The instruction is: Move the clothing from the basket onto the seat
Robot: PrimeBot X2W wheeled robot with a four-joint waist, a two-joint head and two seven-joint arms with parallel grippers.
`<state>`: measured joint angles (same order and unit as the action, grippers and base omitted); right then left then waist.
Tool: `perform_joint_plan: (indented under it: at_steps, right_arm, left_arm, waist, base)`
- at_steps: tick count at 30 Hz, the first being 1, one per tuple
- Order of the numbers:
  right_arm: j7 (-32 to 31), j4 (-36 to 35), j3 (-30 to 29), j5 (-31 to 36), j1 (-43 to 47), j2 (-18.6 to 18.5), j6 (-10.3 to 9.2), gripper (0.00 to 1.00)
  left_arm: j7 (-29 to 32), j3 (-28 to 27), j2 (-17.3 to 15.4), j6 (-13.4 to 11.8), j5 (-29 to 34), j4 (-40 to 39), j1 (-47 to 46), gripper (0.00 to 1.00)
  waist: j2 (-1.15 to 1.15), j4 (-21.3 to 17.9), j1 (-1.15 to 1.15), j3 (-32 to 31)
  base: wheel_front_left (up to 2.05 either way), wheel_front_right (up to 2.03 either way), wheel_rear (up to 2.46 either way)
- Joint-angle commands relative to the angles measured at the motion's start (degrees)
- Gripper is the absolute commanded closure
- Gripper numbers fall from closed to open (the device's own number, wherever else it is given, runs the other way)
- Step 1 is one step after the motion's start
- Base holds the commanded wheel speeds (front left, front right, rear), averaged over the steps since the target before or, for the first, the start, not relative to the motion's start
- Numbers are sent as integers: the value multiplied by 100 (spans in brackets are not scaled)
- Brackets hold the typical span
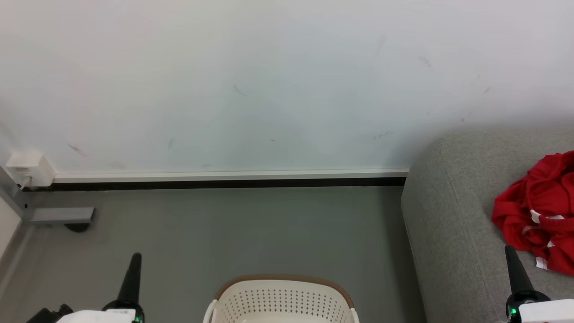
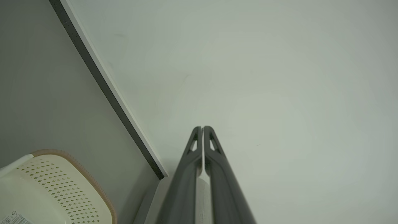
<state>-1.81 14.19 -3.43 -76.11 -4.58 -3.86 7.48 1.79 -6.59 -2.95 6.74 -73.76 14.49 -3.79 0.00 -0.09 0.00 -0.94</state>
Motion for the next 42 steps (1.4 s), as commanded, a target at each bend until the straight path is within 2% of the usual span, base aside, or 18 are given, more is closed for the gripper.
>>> perform_joint_plan:
  at_steps: [1, 42]
  right_arm:
    - [-38, -49, -41, -164, -123, -17, 2, 100]
    - [-486, -27, -333, -1650, -198, 103, 2, 100]
  left_arm:
    - [41, -7, -27, 36, -201, -45, -112, 100]
    - [496, 2, 3, 93, -1904, -51, -272, 100]
  waist:
    - [0, 1, 0, 5]
    - [0, 9, 0, 111]
  base:
    - [0, 0, 0]
    - [0, 0, 0]
